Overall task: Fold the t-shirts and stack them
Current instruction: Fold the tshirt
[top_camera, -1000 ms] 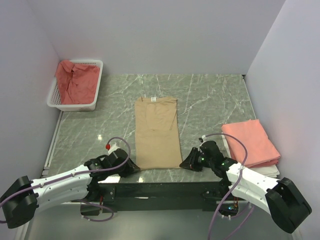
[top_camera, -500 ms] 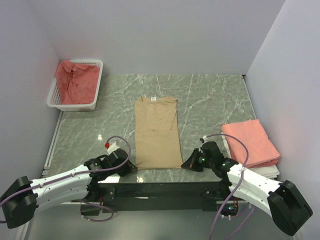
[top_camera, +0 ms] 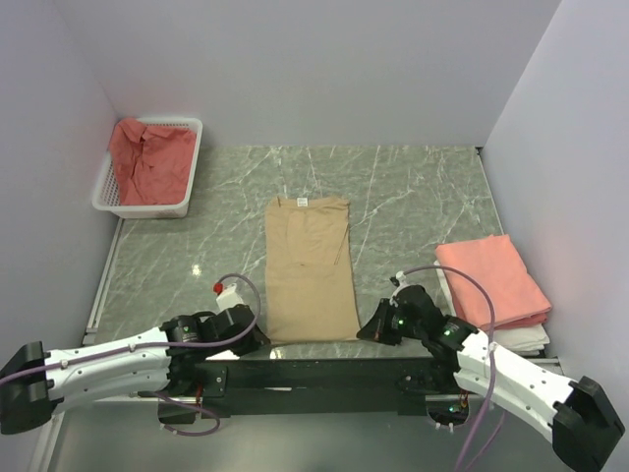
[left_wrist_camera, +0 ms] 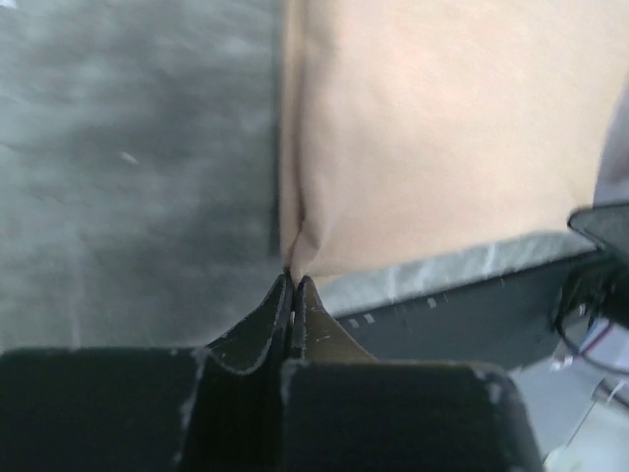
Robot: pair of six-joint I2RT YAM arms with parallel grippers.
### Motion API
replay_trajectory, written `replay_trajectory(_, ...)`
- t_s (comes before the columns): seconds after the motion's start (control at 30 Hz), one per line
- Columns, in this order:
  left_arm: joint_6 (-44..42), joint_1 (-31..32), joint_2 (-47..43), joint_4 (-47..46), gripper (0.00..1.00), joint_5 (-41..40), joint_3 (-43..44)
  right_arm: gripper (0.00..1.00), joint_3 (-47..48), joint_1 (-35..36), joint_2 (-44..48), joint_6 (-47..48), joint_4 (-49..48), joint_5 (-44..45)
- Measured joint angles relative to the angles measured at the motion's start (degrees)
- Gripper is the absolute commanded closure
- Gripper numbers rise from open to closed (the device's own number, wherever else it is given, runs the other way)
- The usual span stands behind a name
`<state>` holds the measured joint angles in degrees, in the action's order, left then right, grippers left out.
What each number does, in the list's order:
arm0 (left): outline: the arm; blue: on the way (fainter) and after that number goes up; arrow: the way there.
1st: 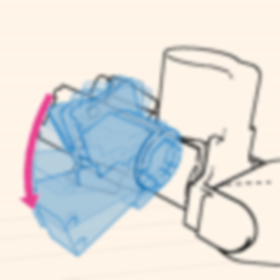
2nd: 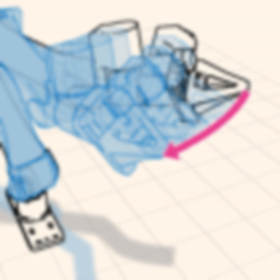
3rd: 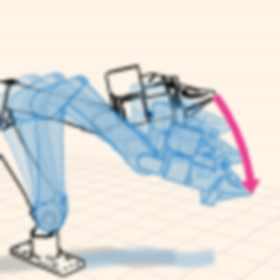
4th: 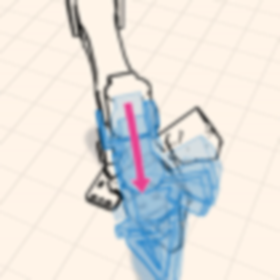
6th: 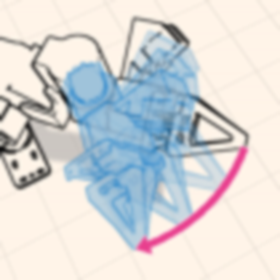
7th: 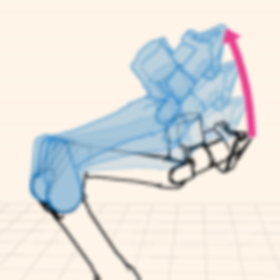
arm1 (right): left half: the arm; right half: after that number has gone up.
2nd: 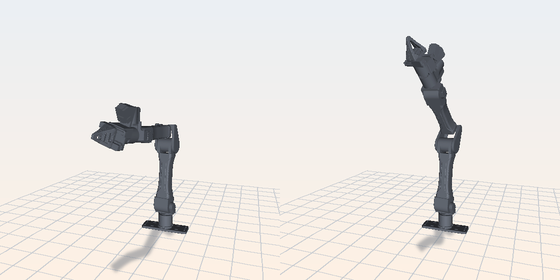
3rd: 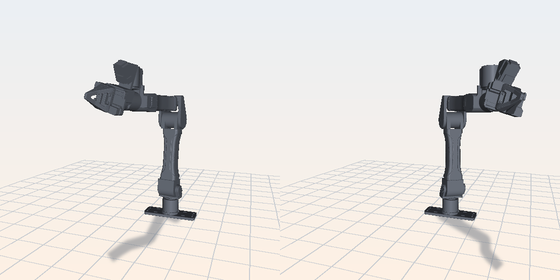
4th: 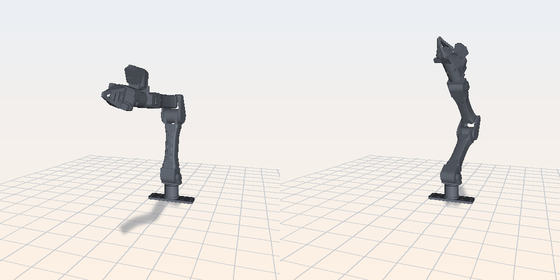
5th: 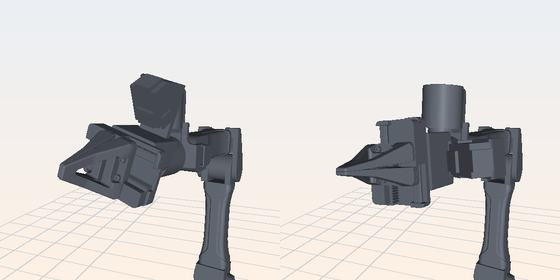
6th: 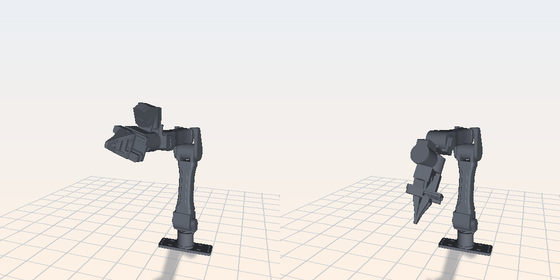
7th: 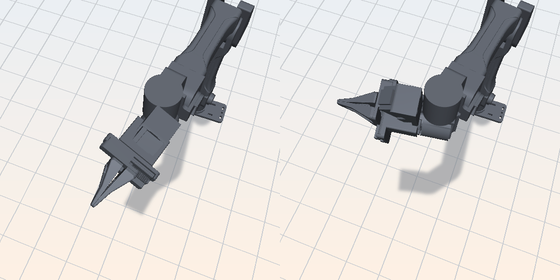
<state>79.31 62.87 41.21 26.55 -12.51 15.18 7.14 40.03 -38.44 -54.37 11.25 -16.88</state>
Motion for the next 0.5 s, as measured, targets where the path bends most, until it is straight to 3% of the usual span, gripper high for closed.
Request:
replay_trajectory(0.1,0.4,3.1,0.0,2.7,1.00,-1.6,3.3,1.00,1.9,1.7,3.1,0.3,4.6,2.0)
replay_trajectory(0.27,-0.7,3.2,0.7,3.3,1.00,-5.4,8.1,1.00,8.9,2.1,2.4,2.6,10.1,7.0)
replay_trajectory(0.5,-9.2,-8.2,9.6,0.7,1.00,-6.0,18.5,1.00,24.8,2.1,-9.7,7.4,12.4,14.1)
